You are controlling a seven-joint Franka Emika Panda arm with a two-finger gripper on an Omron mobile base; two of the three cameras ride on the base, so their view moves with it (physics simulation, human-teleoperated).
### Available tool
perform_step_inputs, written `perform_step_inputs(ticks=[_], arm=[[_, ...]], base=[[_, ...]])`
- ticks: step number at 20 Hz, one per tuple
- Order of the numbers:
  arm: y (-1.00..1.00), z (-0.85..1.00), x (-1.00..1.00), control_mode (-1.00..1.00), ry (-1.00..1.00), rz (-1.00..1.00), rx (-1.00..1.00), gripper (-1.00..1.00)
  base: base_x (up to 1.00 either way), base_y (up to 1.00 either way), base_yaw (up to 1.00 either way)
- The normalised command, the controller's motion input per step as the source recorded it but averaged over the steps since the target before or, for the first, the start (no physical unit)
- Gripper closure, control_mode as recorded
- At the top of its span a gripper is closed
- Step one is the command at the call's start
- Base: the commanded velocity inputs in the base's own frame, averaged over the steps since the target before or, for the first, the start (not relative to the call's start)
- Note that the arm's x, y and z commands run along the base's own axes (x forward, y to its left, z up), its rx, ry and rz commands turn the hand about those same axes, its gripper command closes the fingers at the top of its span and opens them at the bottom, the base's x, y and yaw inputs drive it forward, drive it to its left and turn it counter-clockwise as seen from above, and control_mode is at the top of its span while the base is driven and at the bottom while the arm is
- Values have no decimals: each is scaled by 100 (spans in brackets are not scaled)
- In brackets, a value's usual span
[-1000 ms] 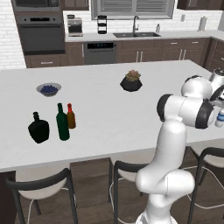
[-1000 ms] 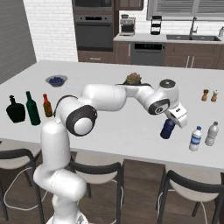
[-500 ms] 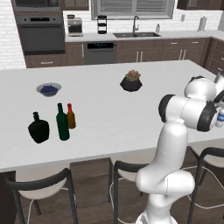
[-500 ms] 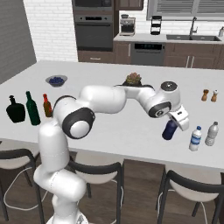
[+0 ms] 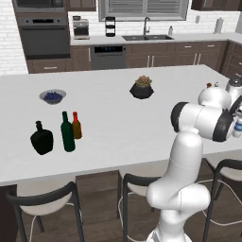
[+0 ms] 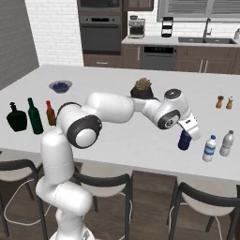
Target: Move the plastic bottles in the middle to the plastics group, and the glass bottles in the middle to the glass group.
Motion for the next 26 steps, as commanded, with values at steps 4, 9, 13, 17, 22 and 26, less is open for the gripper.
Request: perform_step_inputs(ticks=[4,9,13,17,22,26], arm=[[-17,6,7,-100,5,-15,-1,100],[-24,0,11,-100,4,-8,0,100],[-33,0,5,-100,1,-10,0,100],[-18,0,0,-100,0,-6,0,100],[0,-3,0,-100,0,0,0,100],[0,-39,0,-100,0,0,0,100]], base=[[0,0,0],[0,0,0],[0,0,0],[0,0,0],[0,0,0],[0,0,0]])
